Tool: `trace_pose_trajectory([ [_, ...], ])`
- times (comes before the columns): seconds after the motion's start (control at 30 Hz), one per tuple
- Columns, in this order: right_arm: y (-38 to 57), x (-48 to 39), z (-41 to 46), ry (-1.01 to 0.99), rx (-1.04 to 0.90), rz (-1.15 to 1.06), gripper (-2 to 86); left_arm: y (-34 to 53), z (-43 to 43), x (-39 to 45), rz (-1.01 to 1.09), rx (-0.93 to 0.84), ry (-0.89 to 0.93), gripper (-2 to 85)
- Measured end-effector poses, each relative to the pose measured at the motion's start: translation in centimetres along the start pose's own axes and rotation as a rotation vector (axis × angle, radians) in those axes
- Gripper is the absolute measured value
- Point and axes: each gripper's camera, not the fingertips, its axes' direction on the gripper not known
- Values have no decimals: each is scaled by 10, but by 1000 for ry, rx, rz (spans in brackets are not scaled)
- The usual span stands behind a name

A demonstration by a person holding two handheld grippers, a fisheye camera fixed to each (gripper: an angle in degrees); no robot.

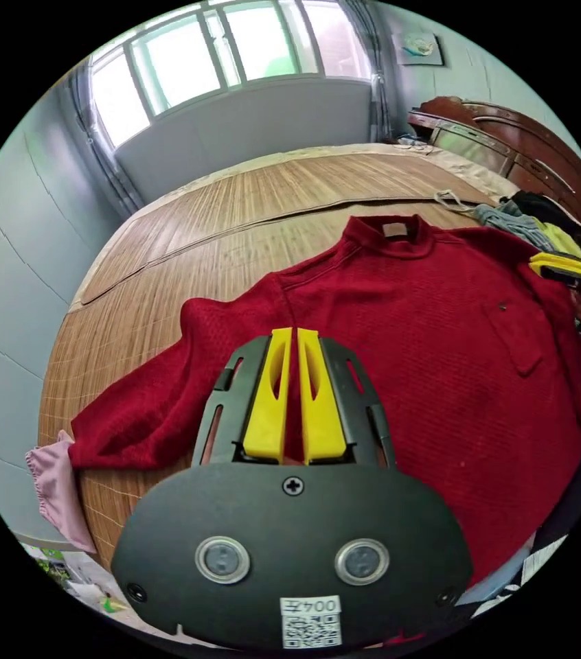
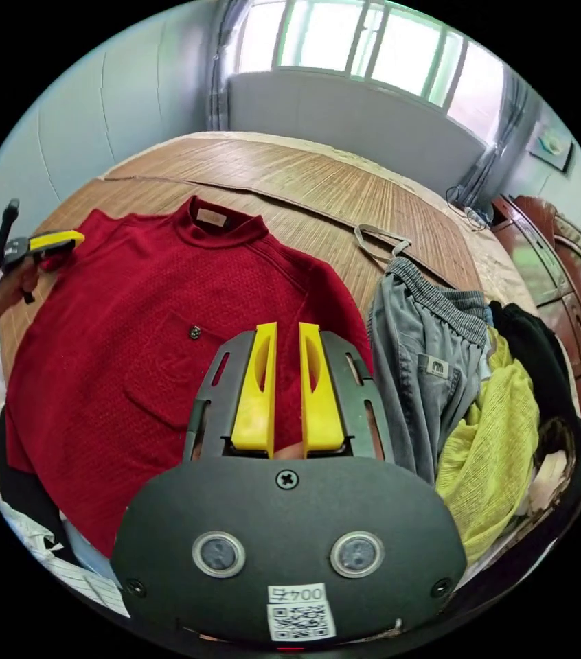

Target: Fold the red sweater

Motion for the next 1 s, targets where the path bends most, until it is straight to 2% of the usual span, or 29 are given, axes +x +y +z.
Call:
trace_pose_trajectory([
  [0.1,-24,0,16,72,-47,-1,35,-10,15,-8,-56,-37,-78,7],
  [0.23,-43,28,50,162,-164,72,10,-10,34,-15,-77,-87,-68,6],
  [0.37,-48,54,58,56,-205,176,-3,-14,29,-12,-63,-46,-89,6],
  [0.43,-48,53,36,-7,-156,217,-4,-18,5,-11,-86,66,-107,6],
  [0.5,-43,48,15,-77,-77,238,-1,-25,-22,2,-55,230,-42,6],
  [0.6,-46,30,6,-151,-4,206,29,-55,-18,33,26,252,136,6],
  [0.67,-56,18,11,-148,12,160,51,-74,-11,53,41,272,190,6],
  [0.8,-82,8,26,-156,36,132,64,-116,9,105,150,265,210,6],
  [0.93,-91,10,59,-71,-69,79,64,-146,33,138,241,184,192,6],
  [1.0,-85,19,62,-110,-40,85,65,-161,57,155,285,69,59,5],
])
